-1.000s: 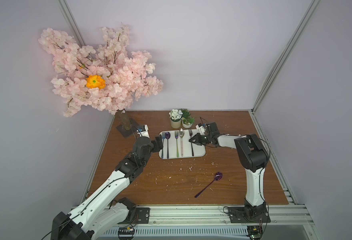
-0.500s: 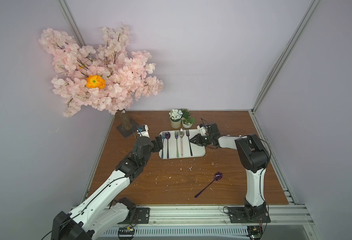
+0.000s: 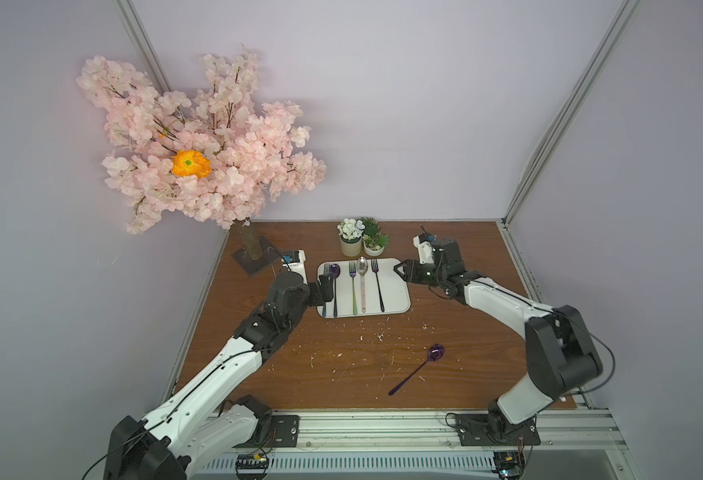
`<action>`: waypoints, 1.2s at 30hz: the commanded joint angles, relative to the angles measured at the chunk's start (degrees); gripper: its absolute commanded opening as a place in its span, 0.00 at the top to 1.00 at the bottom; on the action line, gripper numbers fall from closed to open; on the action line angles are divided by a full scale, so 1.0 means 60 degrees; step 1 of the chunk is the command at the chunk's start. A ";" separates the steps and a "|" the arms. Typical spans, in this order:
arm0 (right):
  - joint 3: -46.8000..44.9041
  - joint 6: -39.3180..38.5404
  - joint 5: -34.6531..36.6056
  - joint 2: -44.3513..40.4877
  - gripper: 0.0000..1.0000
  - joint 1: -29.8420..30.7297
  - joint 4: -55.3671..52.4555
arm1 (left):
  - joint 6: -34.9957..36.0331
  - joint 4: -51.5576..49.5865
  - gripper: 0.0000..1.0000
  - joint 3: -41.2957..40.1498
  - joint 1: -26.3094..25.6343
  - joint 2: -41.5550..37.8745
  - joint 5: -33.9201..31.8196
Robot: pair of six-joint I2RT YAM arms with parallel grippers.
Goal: Set the spoon and fork side by side
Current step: Place the fork on the tray, then pick up the spoon from the center of the board.
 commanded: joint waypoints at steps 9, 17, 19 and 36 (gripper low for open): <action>-0.0633 -0.0943 0.4388 -0.5494 0.52 -0.0017 -0.1632 | 0.1707 -0.0565 0.17 0.0243 -0.5890 0.2532 -0.0346; -0.0551 -0.1171 0.4400 -0.6675 0.55 -0.0014 -0.1871 | 0.2132 -0.1607 0.23 0.2571 -0.7316 0.5998 -0.0221; -0.0645 -0.1181 0.4431 -0.6946 0.56 -0.0017 -0.1800 | 0.2074 -0.2170 0.25 0.3232 -0.7386 0.6845 -0.0210; -0.0883 -0.1269 0.4707 -0.7383 0.64 -0.0101 -0.1600 | 0.1180 -0.5219 0.47 0.5732 -0.7389 0.9472 0.0499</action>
